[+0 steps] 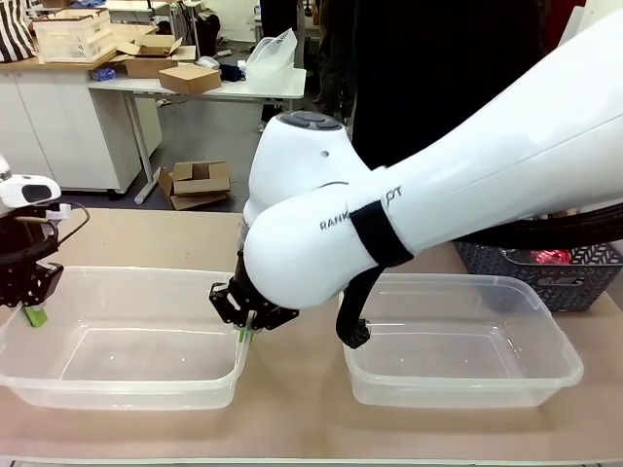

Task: Sort the waste into each basket.
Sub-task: Pick up the Organizing box on the left side of the table and lift it.

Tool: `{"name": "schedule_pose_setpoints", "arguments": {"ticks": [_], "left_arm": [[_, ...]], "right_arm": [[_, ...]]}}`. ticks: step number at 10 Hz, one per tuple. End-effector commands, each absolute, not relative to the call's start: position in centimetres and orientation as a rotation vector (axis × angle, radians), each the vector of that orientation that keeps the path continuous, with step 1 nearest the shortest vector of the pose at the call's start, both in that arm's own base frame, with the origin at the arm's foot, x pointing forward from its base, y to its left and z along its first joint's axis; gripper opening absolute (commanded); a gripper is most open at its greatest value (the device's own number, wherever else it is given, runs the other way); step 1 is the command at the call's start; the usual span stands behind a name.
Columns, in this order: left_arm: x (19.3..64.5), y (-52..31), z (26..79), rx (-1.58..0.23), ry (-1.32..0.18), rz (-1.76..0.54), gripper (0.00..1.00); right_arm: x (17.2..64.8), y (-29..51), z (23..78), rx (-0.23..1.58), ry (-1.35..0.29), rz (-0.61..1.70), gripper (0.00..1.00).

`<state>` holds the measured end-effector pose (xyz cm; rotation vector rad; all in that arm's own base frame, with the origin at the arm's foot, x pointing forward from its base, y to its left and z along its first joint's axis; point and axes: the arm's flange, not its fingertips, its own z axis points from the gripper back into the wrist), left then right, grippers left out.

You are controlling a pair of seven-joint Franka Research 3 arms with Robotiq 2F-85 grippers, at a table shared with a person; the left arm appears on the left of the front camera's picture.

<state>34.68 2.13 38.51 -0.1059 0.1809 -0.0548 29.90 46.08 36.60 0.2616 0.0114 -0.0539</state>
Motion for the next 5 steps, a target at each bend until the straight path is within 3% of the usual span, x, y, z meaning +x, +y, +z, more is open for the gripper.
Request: {"name": "schedule_pose_setpoints", "arguments": {"ticks": [1,4,5], "left_arm": [[26.7,1.4,39.6,-0.097,0.129,0.046,0.0],[30.5,0.4,50.4,-0.085,0.019,0.057,0.0],[31.9,0.6,54.1,-0.076,-0.101,0.122,0.0]], "right_arm": [[31.3,41.7,39.8,0.232,0.085,-0.067,0.0],[32.2,38.4,49.6,0.186,0.076,-0.078,0.0],[31.9,38.0,52.5,0.169,0.045,-0.074,0.0]]}}
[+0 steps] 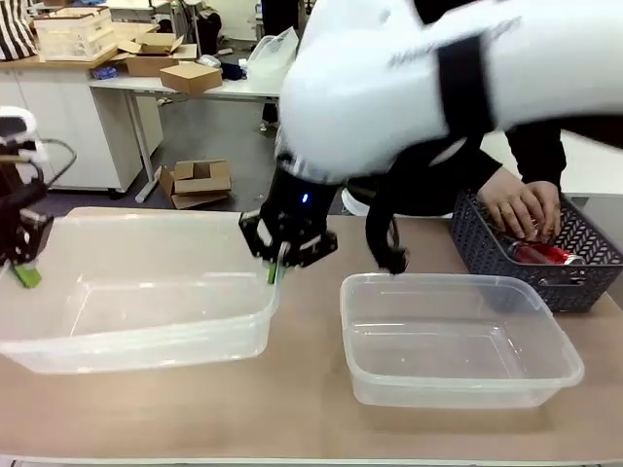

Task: Sort the waste into each basket.
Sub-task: Pick up the Organizing box on the left side of the table and lift it.

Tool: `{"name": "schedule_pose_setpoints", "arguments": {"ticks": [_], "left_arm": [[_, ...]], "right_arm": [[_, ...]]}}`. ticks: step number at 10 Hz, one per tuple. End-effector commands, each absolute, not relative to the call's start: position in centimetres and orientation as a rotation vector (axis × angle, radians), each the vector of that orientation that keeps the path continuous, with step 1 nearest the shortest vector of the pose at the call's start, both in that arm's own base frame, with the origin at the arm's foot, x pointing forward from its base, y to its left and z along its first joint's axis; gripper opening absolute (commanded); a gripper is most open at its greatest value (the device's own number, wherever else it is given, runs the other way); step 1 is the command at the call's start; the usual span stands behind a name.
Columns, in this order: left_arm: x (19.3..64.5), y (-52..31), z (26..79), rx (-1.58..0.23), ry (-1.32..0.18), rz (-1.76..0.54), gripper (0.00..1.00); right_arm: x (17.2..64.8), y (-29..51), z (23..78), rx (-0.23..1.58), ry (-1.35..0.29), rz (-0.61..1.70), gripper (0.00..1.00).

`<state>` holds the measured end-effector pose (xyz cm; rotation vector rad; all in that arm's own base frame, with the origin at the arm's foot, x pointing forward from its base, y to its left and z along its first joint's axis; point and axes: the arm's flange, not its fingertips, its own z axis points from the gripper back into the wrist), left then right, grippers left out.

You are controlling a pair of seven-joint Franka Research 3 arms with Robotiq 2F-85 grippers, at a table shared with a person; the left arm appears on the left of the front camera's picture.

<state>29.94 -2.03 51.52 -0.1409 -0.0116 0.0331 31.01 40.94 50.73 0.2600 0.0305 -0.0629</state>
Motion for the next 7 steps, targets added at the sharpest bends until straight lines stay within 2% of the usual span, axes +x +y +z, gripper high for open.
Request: {"name": "schedule_pose_setpoints", "arguments": {"ticks": [1,2,3,6,7], "left_arm": [[32.7,0.9,57.3,-0.143,-0.11,0.138,0.0],[33.1,1.9,58.9,-0.175,-0.118,0.231,0.0],[30.3,-2.3,55.1,-0.167,-0.063,0.05,0.0],[30.3,-2.3,55.1,-0.167,-0.063,0.05,0.0],[30.6,-2.4,55.3,-0.158,-0.024,0.052,0.05]], "right_arm": [[31.4,37.8,53.9,0.161,0.023,-0.044,0.0],[31.0,40.9,50.7,0.26,0.031,-0.063,0.0],[31.0,40.9,50.7,0.26,0.031,-0.063,0.0],[31.0,40.9,50.7,0.26,0.031,-0.063,0.0],[31.2,41.4,51.5,0.264,0.018,-0.055,0.04]]}}
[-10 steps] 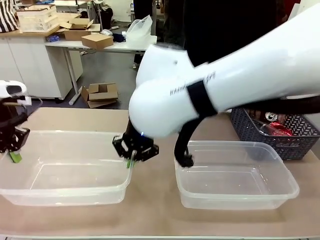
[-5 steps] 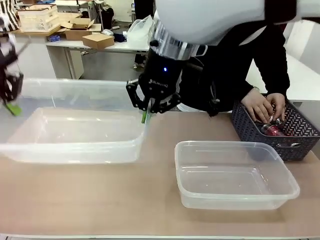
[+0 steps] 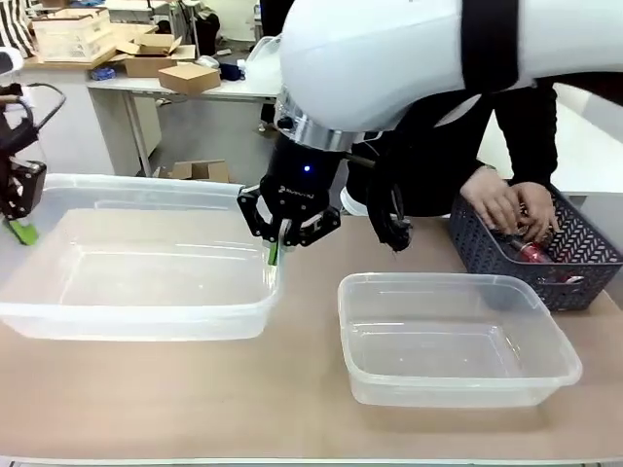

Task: Sort the waste into each basket.
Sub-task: Pick up the Organizing box on the left side of the table and lift it.

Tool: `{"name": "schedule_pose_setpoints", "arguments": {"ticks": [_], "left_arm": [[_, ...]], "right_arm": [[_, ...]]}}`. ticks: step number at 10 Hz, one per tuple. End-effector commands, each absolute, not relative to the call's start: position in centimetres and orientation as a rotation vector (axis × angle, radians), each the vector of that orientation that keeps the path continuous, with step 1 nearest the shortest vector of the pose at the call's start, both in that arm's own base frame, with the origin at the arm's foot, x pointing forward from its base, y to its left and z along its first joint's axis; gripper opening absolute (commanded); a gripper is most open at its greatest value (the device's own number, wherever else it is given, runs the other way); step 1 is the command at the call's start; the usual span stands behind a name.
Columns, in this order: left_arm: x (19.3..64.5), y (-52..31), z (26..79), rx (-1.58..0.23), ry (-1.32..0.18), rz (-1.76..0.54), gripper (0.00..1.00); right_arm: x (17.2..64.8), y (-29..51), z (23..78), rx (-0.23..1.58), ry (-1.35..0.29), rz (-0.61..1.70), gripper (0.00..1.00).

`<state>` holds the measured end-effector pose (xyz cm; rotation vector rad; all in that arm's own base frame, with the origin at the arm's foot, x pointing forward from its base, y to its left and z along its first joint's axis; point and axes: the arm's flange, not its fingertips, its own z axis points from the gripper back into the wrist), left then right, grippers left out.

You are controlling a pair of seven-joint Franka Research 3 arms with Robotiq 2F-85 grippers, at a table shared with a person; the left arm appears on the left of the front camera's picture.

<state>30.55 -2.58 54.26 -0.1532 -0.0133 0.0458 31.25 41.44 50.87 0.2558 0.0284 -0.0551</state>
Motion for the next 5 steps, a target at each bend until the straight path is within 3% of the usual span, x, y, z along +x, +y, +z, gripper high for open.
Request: {"name": "schedule_pose_setpoints", "arguments": {"ticks": [1,3,5], "left_arm": [[31.9,-4.9,55.5,-0.221,0.026,0.057,0.05],[33.9,-10.7,54.8,-0.27,0.16,0.043,0.05],[36.1,-17.1,54.9,-0.319,0.208,0.067,0.05]], "right_arm": [[30.7,38.3,52.5,0.227,-0.001,-0.082,0.04],[29.9,31.3,55.2,0.175,-0.139,-0.177,0.04],[29.5,25.3,56.5,0.112,-0.126,-0.161,0.04]]}}
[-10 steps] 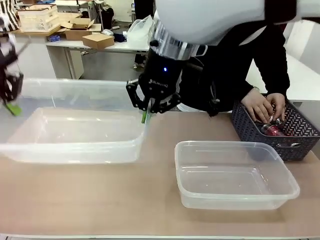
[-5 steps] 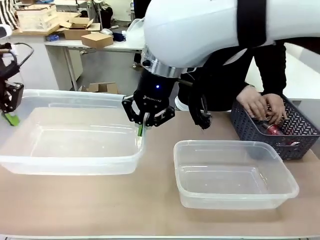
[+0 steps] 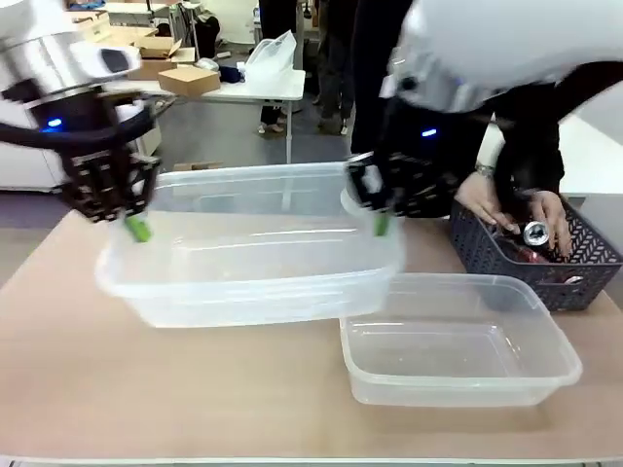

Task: Sort the waste into each basket.
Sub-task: Pick up the Organizing box on the left side of the table and lift it.

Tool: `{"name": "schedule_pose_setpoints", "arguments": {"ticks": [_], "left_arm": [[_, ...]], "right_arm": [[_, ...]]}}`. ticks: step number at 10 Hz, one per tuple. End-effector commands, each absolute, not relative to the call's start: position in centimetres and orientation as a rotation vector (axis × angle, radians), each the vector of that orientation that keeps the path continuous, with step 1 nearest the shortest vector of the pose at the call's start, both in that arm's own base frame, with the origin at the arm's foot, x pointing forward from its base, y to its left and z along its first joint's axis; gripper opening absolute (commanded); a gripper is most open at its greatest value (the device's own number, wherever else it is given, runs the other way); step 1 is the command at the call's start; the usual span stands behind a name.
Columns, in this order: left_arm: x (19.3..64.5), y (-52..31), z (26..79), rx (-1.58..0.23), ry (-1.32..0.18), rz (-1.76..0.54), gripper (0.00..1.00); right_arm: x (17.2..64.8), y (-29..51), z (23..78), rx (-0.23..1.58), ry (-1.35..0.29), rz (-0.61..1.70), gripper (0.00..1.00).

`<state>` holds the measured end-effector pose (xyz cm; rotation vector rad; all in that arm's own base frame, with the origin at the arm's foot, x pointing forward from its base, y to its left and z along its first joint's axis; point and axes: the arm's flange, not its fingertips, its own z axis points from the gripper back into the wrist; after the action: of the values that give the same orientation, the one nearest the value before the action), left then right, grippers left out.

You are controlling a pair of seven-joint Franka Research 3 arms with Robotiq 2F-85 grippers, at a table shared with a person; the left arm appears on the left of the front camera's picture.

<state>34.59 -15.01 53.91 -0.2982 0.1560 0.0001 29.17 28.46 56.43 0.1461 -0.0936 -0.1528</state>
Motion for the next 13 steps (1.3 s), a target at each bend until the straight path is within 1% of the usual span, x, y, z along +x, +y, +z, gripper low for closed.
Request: {"name": "schedule_pose_setpoints", "arguments": {"ticks": [1,3,4,6,7,8,13], "left_arm": [[36.8,-19.7,55.8,-0.345,0.186,0.092,0.05],[38.6,-22.7,56.1,-0.397,0.159,0.09,0.05],[39.0,-23.4,56.0,-0.409,0.166,0.081,0.05],[38.3,-23.0,54.2,-0.348,0.195,0.074,0.05],[38.1,-21.9,53.3,-0.269,0.159,0.098,0.05],[38.6,-24.0,53.7,-0.341,0.202,0.025,0.05],[38.6,-24.0,53.7,-0.341,0.202,0.025,0.05]], "right_arm": [[29.9,22.9,56.1,0.139,-0.089,-0.19,0.04],[30.2,19.6,54.3,0.134,-0.039,-0.139,0.04],[30.3,18.8,53.7,0.138,-0.035,-0.187,0.04],[29.7,18.2,53.4,0.206,-0.086,-0.218,0.04],[29.7,18.1,53.3,0.255,-0.112,-0.287,0.04],[30.5,18.8,54.7,0.173,-0.061,-0.189,0.04],[30.5,18.8,54.7,0.173,-0.061,-0.189,0.04]]}}
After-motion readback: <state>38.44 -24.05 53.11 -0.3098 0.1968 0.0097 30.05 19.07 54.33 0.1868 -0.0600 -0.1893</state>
